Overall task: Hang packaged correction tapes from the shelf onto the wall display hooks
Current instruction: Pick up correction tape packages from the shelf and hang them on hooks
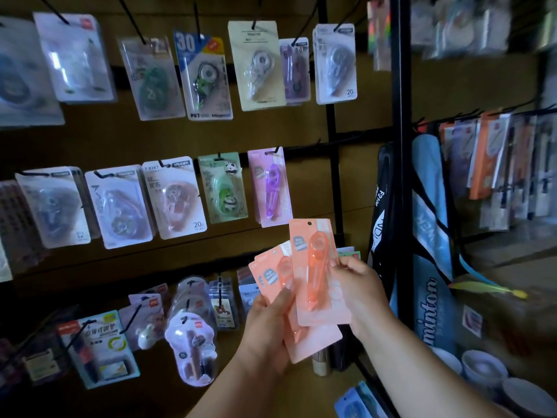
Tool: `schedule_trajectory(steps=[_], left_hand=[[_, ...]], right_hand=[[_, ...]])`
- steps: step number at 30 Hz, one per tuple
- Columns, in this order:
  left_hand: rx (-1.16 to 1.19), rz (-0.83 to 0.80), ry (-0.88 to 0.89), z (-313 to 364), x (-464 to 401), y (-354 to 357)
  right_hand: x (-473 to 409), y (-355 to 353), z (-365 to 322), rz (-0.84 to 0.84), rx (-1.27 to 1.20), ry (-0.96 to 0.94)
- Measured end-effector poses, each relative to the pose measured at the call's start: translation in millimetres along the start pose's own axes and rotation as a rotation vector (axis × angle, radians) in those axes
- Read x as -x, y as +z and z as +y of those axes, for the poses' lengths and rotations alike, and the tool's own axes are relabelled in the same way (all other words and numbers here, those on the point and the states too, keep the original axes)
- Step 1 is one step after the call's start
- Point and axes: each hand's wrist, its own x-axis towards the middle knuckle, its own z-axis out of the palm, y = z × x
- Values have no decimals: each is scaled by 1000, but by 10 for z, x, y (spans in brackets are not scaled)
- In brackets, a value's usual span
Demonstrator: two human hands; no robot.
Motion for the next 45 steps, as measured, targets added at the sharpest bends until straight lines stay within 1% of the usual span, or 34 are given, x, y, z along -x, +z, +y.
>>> schedule_trajectory(steps=[5,9,12,16,21,27,33,39,42,45], left_hand=[[-79,81,61,187,-117,35],[-84,71,140,321,-205,73],[-104,45,162,361,-242,108],[-144,71,210,318,-308,116],[-163,58,219,259,-358,109],[-167,44,172,246,-424,77],[-149,51,149,249,-494,90],[-172,46,160,305,-519,68],[-208,47,169,309,-533,36],[-234,60,187,297,-547,28]], right_hand=[[-241,-79,-454,29,-28,-133],[-468,-79,-823,57,-24,-283],[-663,-48,-1003,78,-22,-305],[-862,23,-1114,59,0,-286],[-990,70,-1098,50,30,-291],[-1089,145,-1031,42,83,-295],[-1401,362,-1045,23,178,-245],[-1670,508,-973,24,200,-155],[-1734,482,-832,65,255,-166],[-1612,388,-697,219,366,-324]])
